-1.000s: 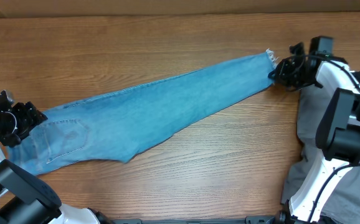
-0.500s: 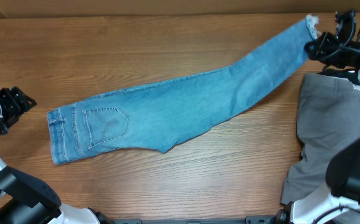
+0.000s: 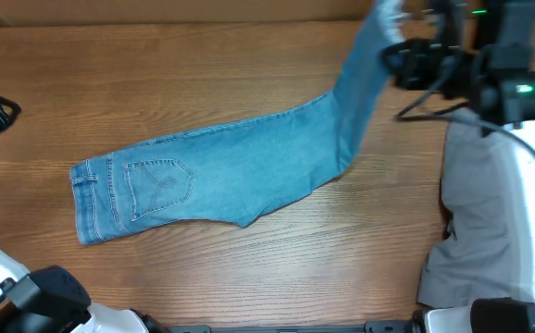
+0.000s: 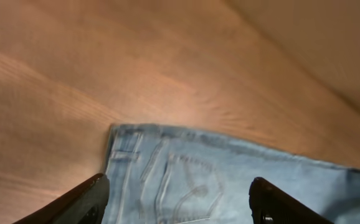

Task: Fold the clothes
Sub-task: 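Lift the hems with the right gripper and fold them left onto the waistband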

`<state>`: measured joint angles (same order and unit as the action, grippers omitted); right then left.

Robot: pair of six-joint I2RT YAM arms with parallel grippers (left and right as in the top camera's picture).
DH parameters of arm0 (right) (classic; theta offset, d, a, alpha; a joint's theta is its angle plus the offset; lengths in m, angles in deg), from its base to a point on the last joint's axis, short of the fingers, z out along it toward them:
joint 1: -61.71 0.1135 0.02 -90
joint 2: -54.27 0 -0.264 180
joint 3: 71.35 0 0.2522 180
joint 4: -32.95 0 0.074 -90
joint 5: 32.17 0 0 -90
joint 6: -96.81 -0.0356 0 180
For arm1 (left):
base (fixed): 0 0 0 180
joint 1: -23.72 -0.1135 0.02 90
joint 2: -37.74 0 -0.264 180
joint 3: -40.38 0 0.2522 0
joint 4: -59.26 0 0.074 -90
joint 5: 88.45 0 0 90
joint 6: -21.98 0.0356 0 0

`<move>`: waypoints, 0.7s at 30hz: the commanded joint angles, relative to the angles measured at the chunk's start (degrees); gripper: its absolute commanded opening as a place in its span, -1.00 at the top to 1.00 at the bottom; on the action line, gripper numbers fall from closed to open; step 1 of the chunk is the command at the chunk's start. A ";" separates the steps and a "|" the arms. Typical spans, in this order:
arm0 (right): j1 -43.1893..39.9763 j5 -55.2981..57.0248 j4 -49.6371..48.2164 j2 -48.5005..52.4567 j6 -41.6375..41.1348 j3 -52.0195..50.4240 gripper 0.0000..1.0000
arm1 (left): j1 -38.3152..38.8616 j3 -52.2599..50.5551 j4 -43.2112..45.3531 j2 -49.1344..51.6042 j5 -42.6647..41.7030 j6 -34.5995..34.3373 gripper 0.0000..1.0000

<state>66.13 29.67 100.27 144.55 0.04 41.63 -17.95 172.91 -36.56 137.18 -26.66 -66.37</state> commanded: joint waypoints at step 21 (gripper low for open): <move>46.25 15.39 -23.96 18.69 -23.98 1.25 0.92 | -0.42 33.51 -8.13 -0.76 -7.91 -3.61 -0.59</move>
<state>108.89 42.65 79.37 161.19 -20.20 41.63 -17.95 204.01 -44.60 137.12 -30.97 -68.56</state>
